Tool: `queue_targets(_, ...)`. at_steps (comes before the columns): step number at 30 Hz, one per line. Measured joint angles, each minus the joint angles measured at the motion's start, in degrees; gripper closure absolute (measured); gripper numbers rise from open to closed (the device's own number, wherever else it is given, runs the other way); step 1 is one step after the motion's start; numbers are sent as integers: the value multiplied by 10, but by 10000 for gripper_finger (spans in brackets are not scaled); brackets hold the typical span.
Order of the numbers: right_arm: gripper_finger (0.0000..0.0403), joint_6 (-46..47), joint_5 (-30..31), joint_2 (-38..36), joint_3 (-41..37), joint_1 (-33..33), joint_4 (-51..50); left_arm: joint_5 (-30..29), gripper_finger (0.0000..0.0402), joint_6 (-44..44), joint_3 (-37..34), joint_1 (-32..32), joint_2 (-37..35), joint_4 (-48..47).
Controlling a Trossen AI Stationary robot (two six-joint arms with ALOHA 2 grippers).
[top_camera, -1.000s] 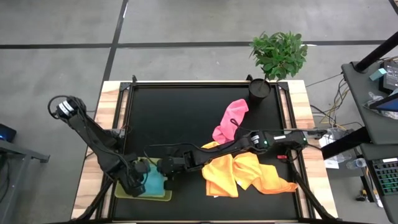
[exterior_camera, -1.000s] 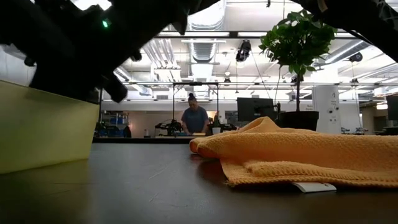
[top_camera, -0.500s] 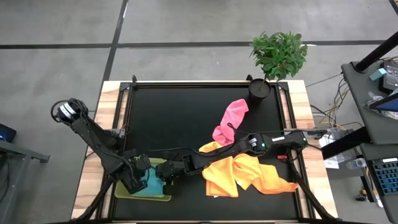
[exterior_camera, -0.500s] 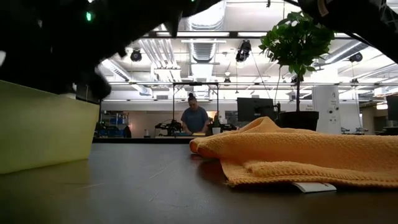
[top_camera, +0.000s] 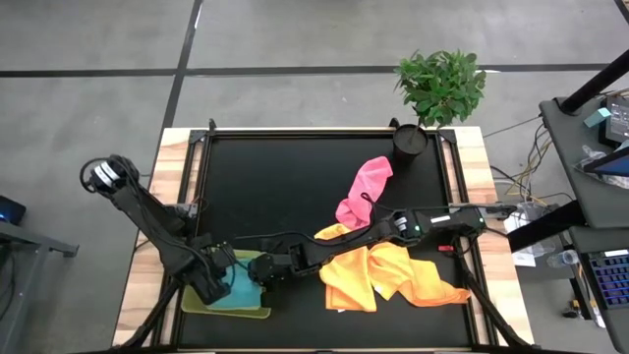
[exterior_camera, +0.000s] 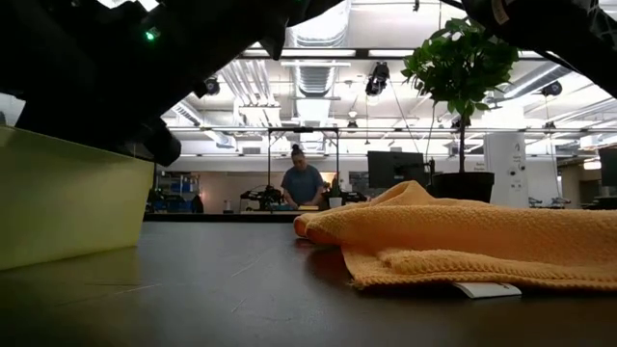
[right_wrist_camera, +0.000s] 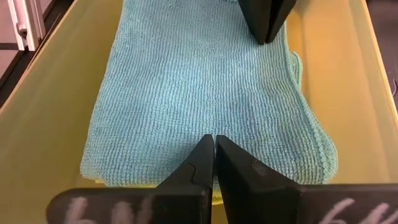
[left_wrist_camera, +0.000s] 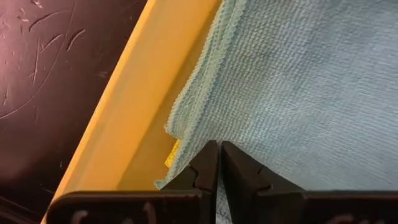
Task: Fold microfiber towels
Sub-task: Put the folded blue microfiber towel into the yellow bin
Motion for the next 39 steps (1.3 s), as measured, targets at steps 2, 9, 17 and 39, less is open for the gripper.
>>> queue_targets(2,392,-1,0,-3,0,0,-2,4,395,2,6,0,-10,-4)
queue_targets(9,392,-27,0,-23,12,5,-3,75,395,26,39,0,-67,-13)
queue_targets(17,392,-40,-5,-26,13,18,17,76,395,49,46,-1,-92,-15)
queue_targets(39,392,-47,-4,-24,12,21,18,30,395,46,57,4,-43,-96)
